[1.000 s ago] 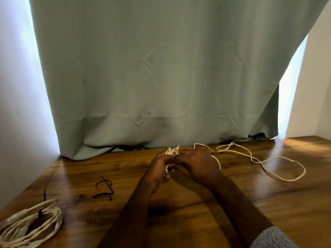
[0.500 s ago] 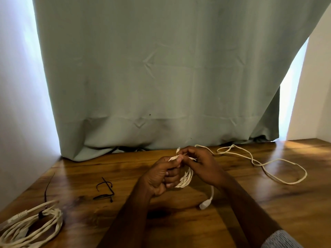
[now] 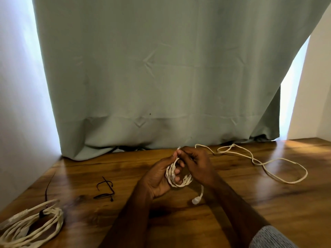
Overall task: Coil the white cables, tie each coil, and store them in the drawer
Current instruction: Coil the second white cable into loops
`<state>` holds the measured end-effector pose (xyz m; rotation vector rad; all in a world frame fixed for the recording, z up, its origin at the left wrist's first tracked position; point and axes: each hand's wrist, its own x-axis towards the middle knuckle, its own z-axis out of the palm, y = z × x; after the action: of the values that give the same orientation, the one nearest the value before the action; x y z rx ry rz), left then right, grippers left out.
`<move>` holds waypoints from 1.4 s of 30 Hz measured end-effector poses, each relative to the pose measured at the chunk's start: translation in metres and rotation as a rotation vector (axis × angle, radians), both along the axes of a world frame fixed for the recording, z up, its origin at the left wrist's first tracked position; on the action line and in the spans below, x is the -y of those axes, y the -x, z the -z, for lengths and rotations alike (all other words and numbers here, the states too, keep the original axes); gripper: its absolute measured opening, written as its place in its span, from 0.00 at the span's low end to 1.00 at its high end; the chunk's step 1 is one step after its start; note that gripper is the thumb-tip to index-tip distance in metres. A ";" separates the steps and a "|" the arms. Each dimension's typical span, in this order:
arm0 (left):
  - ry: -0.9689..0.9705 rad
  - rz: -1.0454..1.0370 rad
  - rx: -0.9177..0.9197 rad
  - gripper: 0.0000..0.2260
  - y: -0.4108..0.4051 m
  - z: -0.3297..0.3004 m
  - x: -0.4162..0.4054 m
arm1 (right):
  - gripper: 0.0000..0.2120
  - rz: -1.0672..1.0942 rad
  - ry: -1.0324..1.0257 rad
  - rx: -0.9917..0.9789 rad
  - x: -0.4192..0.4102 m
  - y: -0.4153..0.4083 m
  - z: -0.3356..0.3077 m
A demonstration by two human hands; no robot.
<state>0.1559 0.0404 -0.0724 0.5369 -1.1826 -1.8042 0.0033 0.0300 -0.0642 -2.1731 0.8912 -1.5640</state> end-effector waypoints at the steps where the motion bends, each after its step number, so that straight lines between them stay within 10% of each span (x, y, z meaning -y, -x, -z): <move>1: -0.016 0.032 -0.018 0.17 -0.002 0.000 -0.001 | 0.14 -0.023 -0.008 -0.008 -0.001 0.001 -0.001; 17: -0.031 0.029 -0.267 0.20 0.002 0.001 0.018 | 0.12 -0.178 -0.390 0.218 -0.015 0.008 -0.011; 26: -0.058 -0.183 0.064 0.26 0.000 0.011 0.023 | 0.14 -0.056 -0.718 0.180 -0.021 0.010 -0.010; 32: -0.011 -0.250 0.273 0.24 0.001 0.008 0.019 | 0.21 0.218 -0.457 -0.109 -0.008 0.024 -0.006; 38: -0.019 -0.264 0.182 0.24 0.005 0.009 0.018 | 0.14 0.004 -0.639 0.187 -0.012 0.002 -0.004; 42: -0.063 -0.282 0.045 0.26 0.011 0.009 0.020 | 0.13 0.114 -0.380 0.114 -0.003 -0.017 0.014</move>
<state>0.1444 0.0204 -0.0810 0.7455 -1.0262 -1.5982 0.0201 0.0333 -0.0784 -1.7794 1.1827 -1.4133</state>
